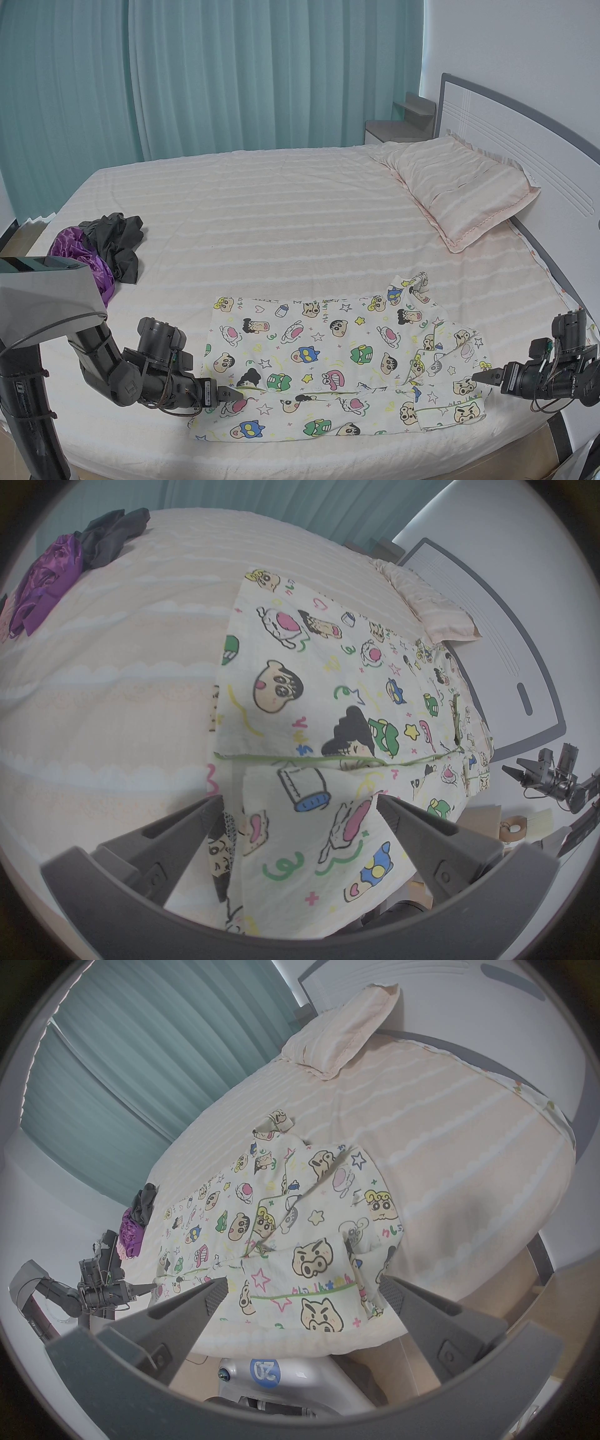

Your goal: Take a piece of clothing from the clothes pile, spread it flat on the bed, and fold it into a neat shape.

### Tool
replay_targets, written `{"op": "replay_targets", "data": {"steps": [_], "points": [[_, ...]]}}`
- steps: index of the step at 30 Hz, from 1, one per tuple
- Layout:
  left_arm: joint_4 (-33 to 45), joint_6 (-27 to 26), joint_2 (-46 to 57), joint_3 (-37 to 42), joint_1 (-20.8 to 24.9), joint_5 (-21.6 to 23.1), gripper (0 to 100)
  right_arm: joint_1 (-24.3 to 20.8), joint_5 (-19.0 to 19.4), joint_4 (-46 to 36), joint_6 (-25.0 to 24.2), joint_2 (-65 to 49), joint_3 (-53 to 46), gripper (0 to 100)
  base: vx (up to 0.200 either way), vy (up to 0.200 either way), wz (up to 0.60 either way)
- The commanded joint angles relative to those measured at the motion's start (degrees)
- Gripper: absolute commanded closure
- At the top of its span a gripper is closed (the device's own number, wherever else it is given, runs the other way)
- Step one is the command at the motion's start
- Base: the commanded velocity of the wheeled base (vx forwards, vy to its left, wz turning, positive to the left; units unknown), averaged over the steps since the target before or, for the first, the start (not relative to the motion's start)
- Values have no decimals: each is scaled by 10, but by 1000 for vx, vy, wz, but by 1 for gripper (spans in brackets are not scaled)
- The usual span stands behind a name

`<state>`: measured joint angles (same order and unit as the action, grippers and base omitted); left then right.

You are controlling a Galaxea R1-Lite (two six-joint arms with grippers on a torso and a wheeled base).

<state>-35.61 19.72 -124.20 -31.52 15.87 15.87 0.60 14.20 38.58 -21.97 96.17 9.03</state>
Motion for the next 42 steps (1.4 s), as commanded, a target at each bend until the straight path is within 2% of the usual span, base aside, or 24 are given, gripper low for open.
{"op": "replay_targets", "data": {"steps": [1, 2, 9, 12, 15, 21, 24, 27, 28, 31, 37, 42], "points": [[-1, 0, -3, 1, 6, -1, 0, 9, 14, 4, 2, 25, -10, 0, 0, 0, 0], [-1, 0, -3, 1, 6, -1, 100, 11, 15, 6, 3, 28, -11, 0, 0, 0, 0], [0, 2, -3, 1, 1, -1, 100, 24, 37, 55, 24, 85, -13, 0, 0, 0, 0], [1, 4, -3, 4, -1, -3, 100, 41, 70, 105, 59, 131, -10, 0, 0, 0, 0], [0, 18, 0, 9, -1, -4, 100, 46, 86, 143, 86, 161, -17, 0, 0, 0, 0], [1, 26, 4, 11, -7, -4, 100, 56, 105, 159, 107, 209, -9, 0, 0, 0, 0], [0, 25, 6, 12, -6, -4, 100, 60, 135, 193, 134, 249, -9, 0, 0, 0, 0], [0, 26, 7, 12, -6, -4, 100, 61, 147, 219, 140, 268, -8, 0, 0, 0, 0], [0, 25, 7, 12, -6, -4, 100, 62, 152, 265, 140, 300, -3, 0, 0, 0, 0], [1, 28, 7, 12, -6, -3, 100, 59, 163, 299, 138, 331, -2, 0, 0, 0, 0], [0, 30, 7, 12, -5, -3, 100, 62, 236, 310, 139, 346, -8, 0, 0, 0, 0], [1, 30, 7, 12, -6, -3, 100, 57, 248, 310, 141, 352, -5, 0, 0, 0, 0]]}}
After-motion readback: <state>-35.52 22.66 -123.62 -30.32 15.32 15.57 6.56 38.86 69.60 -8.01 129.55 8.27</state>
